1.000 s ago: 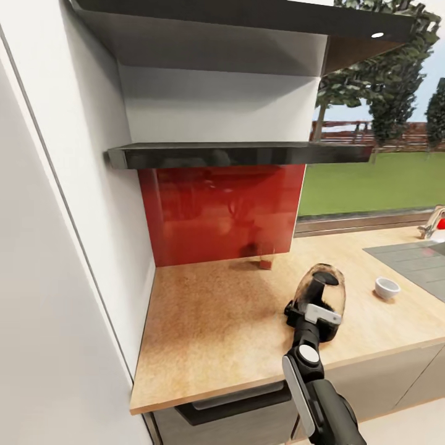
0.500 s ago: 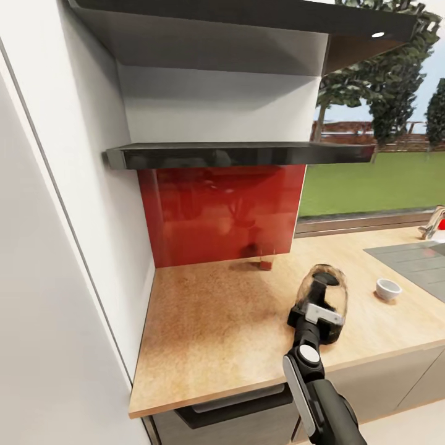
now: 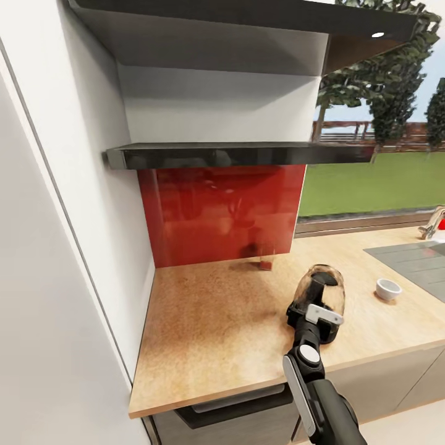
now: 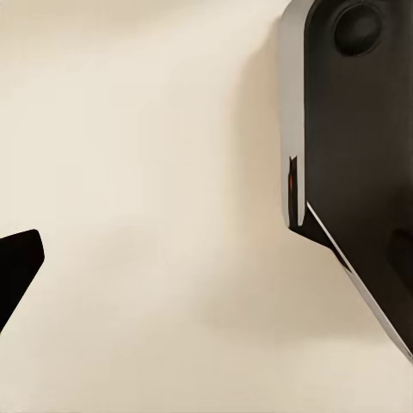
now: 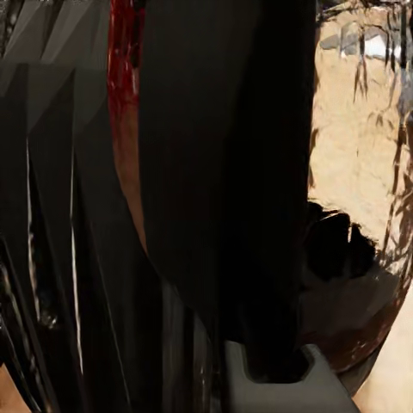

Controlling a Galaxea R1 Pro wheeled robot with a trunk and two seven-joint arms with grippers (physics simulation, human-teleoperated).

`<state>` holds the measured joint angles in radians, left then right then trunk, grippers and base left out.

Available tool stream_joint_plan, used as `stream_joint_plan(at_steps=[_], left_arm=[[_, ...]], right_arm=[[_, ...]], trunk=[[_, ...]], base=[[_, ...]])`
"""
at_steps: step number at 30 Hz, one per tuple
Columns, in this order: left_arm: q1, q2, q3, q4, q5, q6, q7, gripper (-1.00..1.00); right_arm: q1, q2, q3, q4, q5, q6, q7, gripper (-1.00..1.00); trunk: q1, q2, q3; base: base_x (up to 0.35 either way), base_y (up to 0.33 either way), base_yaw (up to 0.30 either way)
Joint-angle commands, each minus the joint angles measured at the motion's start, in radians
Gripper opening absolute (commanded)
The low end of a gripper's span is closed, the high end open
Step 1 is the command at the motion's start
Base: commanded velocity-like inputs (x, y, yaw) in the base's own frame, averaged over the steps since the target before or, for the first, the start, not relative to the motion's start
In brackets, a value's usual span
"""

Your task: Set up a coffee station on the kitchen countertop: keep the coffee maker on the countertop, move the bottle of coffee from the kitchen shelf to the counter next to the coffee maker, place a paper coffee filter on top of the coffee maker, put the saucer next to the coffee maker with the coffee cup on the saucer, and place the electric kettle next to the coffee maker.

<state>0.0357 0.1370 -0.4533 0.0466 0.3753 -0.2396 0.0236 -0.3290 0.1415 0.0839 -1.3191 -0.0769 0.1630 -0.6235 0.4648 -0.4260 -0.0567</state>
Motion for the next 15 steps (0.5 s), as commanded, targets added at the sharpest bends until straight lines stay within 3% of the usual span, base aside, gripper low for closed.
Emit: stream_joint_plan(at_steps=[1,8,15], left_arm=[[0.000,0.000,-0.008,0.001,0.005,-0.004,0.002,1.00],[0.000,0.001,-0.008,-0.002,0.004,-0.007,0.002,1.00],[0.000,0.000,-0.007,-0.005,0.005,-0.010,0.002,1.00]], right_arm=[[-0.001,0.000,0.002,-0.002,-0.006,0.004,-0.006,-1.00],[-0.001,-0.003,-0.001,-0.029,-0.006,0.007,-0.001,-1.00],[-0.002,-0.004,0.004,-0.131,-0.006,0.011,0.003,-1.00]], trunk=[[0.001,-0.002,-0.002],[0.001,-0.002,-0.002],[0.001,-0.002,-0.002]], base=[[0.000,0.000,0.000],[0.000,0.000,0.000],[0.000,0.000,0.000]])
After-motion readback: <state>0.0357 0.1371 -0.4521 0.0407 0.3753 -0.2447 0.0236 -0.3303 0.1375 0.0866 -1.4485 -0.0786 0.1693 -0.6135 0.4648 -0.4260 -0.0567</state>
